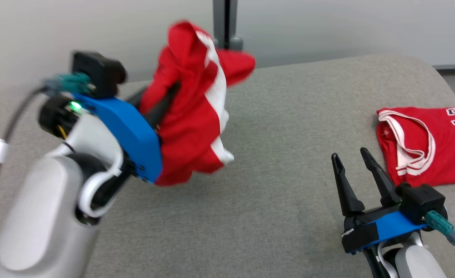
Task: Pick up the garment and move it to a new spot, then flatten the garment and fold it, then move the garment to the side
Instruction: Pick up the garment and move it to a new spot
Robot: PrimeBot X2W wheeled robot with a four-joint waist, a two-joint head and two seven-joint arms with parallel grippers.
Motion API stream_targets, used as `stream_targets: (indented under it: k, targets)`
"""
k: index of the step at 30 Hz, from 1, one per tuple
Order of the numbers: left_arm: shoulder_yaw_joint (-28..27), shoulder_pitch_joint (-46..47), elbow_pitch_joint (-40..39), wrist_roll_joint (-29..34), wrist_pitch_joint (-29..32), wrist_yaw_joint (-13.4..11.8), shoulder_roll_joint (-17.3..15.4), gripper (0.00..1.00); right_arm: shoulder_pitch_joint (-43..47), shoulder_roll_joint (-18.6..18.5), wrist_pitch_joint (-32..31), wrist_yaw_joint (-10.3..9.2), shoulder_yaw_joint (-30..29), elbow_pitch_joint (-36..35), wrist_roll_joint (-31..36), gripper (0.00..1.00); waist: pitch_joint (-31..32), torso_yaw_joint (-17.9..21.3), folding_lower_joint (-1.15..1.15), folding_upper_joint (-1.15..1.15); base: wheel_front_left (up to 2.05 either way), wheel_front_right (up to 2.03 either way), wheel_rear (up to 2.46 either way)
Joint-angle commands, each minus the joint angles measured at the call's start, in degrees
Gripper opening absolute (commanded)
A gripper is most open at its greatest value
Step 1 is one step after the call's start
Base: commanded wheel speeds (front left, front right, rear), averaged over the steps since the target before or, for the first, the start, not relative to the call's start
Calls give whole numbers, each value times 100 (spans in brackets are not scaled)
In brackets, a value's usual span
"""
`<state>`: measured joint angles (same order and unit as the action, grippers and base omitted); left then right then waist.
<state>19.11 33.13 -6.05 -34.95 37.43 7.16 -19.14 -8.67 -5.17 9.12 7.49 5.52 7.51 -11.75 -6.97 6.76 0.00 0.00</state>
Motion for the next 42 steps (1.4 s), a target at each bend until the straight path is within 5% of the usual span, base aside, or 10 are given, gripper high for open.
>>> stream_targets:
  k: [1, 6, 7, 8, 9, 10, 20, 29, 42]
  targets:
    - [135, -130, 170, 41, -124, 42, 71, 0, -47, 27, 15, 2, 24, -21, -17, 100, -39, 83, 0, 0, 0, 0, 0]
    - [703, -438, 1270, 185, -634, 44, 395, 0, -150, 73, 84, 2, 21, 45, -38, 100, -209, 317, 0, 0, 0, 0, 0]
    - [815, -461, 1509, 251, -760, 45, 458, 10, -163, 80, 107, 2, 16, 61, -43, 100, -231, 347, 0, 0, 0, 0, 0]
    - [906, -456, 1732, 327, -927, 45, 514, 33, -174, 83, 120, 1, 24, 80, -49, 100, -258, 383, 0, 0, 0, 0, 0]
    - [983, -456, 1953, 402, -1108, 45, 568, 84, -178, 86, 131, 2, 35, 96, -53, 100, -275, 408, 0, 0, 0, 0, 0]
    - [1070, -482, 2183, 460, -1278, 32, 610, 100, -185, 92, 147, 2, 51, 117, -55, 100, -288, 439, 0, 0, 0, 0, 0]
    - [1098, -605, 3059, 466, -2953, 30, 1068, 100, -68, 54, 123, 2, -133, 139, -26, 100, -174, 277, 0, 0, 0, 0, 0]
    - [641, -1178, 2797, 488, -4718, -172, 907, 100, 199, -74, -51, 2, -405, -84, -9, 100, 66, -327, 0, 0, 0, 0, 0]
    - [-301, -2417, 2342, 937, -5264, -817, 446, 100, 628, -74, -292, 2, -661, -193, -29, 100, 402, -686, 0, 0, 0, 0, 0]
